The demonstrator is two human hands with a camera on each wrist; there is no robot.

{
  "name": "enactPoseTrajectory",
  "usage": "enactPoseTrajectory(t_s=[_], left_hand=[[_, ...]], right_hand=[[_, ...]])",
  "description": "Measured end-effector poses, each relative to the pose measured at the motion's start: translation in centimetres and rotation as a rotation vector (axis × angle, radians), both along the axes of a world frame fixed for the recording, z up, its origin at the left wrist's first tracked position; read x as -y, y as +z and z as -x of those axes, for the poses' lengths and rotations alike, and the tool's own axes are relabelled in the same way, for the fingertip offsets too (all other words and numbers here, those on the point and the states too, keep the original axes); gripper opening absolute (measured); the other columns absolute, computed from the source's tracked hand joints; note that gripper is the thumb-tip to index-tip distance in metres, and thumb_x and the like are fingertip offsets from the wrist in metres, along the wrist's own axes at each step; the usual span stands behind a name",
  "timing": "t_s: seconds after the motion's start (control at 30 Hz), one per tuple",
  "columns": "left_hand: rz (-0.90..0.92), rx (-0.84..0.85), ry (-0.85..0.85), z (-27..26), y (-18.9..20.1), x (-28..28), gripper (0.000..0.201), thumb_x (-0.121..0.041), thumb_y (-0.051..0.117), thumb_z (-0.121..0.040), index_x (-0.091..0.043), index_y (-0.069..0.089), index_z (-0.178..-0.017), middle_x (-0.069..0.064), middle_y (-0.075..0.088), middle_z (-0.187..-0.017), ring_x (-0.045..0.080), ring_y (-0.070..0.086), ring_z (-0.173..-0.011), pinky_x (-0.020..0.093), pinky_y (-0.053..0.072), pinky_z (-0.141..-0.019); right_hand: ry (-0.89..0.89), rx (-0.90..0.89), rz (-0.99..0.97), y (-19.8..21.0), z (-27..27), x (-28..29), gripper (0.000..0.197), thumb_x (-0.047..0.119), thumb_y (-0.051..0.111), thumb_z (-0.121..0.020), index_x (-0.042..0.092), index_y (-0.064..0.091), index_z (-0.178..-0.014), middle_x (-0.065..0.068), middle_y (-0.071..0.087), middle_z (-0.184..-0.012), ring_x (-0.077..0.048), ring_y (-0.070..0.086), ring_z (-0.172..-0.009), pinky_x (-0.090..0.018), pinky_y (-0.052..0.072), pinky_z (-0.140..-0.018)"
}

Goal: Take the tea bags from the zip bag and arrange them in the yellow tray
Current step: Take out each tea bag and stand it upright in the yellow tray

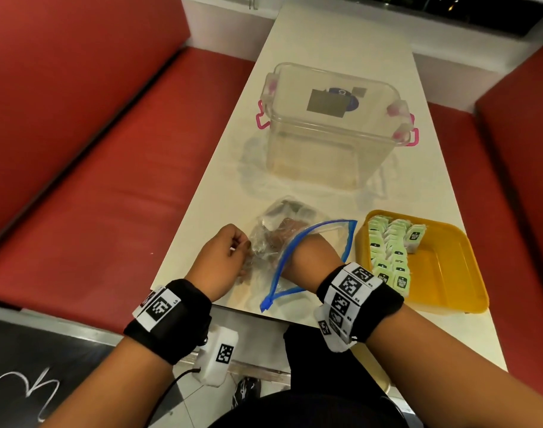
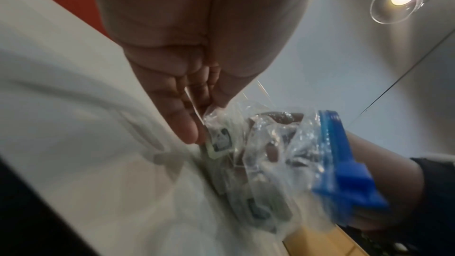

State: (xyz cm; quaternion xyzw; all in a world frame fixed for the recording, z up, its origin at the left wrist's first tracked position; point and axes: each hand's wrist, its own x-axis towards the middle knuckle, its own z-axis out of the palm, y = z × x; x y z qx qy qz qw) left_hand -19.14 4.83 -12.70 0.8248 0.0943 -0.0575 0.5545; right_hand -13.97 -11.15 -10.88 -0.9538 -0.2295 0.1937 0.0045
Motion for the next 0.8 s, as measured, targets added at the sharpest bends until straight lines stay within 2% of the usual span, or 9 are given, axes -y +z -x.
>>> enactPoseTrajectory(t_s=[0.1, 0.27, 0.33, 0.4, 0.47, 0.53, 0.6, 0.7, 0.8], left_hand=[[0.023, 0.067, -0.045, -0.2, 0.3, 0.0, 0.011, -0.013, 0.045, -0.100, -0.013, 0.049, -0.090, 0.000, 0.059, -0.085, 0.013, 0.059, -0.075, 0.030, 0.058, -0.069], [0.030, 0.106, -0.128, -0.3, 0.3, 0.1, 0.009, -0.013, 0.044, -0.100, -0.013, 0.047, -0.092, 0.006, 0.059, -0.087, 0.027, 0.062, -0.087, 0.048, 0.054, -0.081], [0.024, 0.101, -0.134, -0.4, 0.4, 0.4, 0.008, -0.013, 0.043, -0.101, -0.011, 0.047, -0.094, 0.007, 0.060, -0.088, 0.024, 0.062, -0.087, 0.044, 0.055, -0.080], [0.040, 0.090, -0.106, -0.4, 0.4, 0.6, 0.009, -0.013, 0.042, -0.101, -0.010, 0.047, -0.095, 0.008, 0.061, -0.090, 0.012, 0.064, -0.086, 0.034, 0.057, -0.076], [0.048, 0.071, -0.044, -0.5, 0.4, 0.7, 0.010, -0.012, 0.041, -0.101, -0.007, 0.047, -0.095, 0.005, 0.061, -0.088, 0.005, 0.064, -0.079, 0.030, 0.057, -0.071], [0.058, 0.044, 0.031, -0.7, 0.2, 0.6, 0.010, -0.012, 0.041, -0.101, -0.005, 0.047, -0.095, 0.004, 0.060, -0.084, 0.011, 0.063, -0.078, 0.031, 0.058, -0.070], [0.065, 0.013, 0.096, -0.8, 0.1, 0.4, 0.011, -0.012, 0.041, -0.100, -0.004, 0.047, -0.096, 0.009, 0.062, -0.086, 0.017, 0.063, -0.078, 0.032, 0.058, -0.068], [0.070, -0.016, 0.169, -1.0, -0.3, 0.0, 0.011, -0.012, 0.041, -0.100, -0.004, 0.046, -0.094, 0.016, 0.062, -0.091, 0.022, 0.063, -0.078, 0.031, 0.056, -0.064], [0.072, -0.029, 0.205, -1.3, -0.6, -0.2, 0.011, -0.011, 0.040, -0.099, -0.005, 0.046, -0.093, 0.017, 0.061, -0.092, 0.025, 0.063, -0.079, 0.035, 0.057, -0.065]], right_hand=[[-0.042, -0.048, -0.040, 0.0, -0.2, 0.3, 0.023, 0.023, 0.044, -0.092, 0.013, 0.063, -0.101, -0.003, 0.065, -0.094, -0.021, 0.063, -0.086, -0.032, 0.052, -0.078], [0.019, -0.090, 0.018, 0.6, -0.3, 1.6, 0.030, 0.021, 0.037, -0.099, 0.011, 0.057, -0.120, -0.008, 0.060, -0.119, -0.024, 0.058, -0.107, -0.033, 0.047, -0.093], [-0.027, -0.085, -0.015, 0.6, -0.3, 2.1, 0.031, 0.016, 0.036, -0.099, 0.010, 0.054, -0.124, -0.008, 0.058, -0.123, -0.024, 0.057, -0.110, -0.032, 0.045, -0.094], [-0.067, -0.076, -0.051, 0.7, -0.2, 2.5, 0.032, 0.014, 0.037, -0.099, 0.010, 0.054, -0.125, -0.007, 0.059, -0.124, -0.023, 0.057, -0.110, -0.031, 0.045, -0.094], [-0.099, -0.063, -0.102, 1.1, 0.0, 2.8, 0.029, 0.013, 0.040, -0.098, 0.008, 0.058, -0.119, -0.007, 0.061, -0.119, -0.022, 0.057, -0.106, -0.030, 0.044, -0.090], [-0.164, -0.048, -0.191, 1.7, 0.2, 3.2, 0.021, 0.009, 0.042, -0.094, 0.009, 0.063, -0.089, -0.006, 0.063, -0.092, -0.021, 0.058, -0.087, -0.025, 0.043, -0.071], [-0.320, -0.052, -0.318, 2.9, 0.5, 3.7, 0.028, 0.007, 0.046, -0.090, 0.013, 0.052, -0.063, -0.002, 0.053, -0.066, -0.018, 0.051, -0.065, -0.023, 0.034, -0.053], [-0.399, -0.023, -0.500, 3.8, 0.7, 4.9, 0.021, 0.018, 0.054, -0.088, 0.006, 0.067, -0.076, -0.008, 0.066, -0.072, -0.024, 0.061, -0.068, -0.034, 0.051, -0.062], [-0.434, -0.023, -0.552, 4.8, 0.7, 6.1, 0.028, 0.023, 0.060, -0.085, -0.003, 0.062, -0.074, -0.022, 0.064, -0.073, -0.037, 0.065, -0.070, -0.050, 0.056, -0.067]])
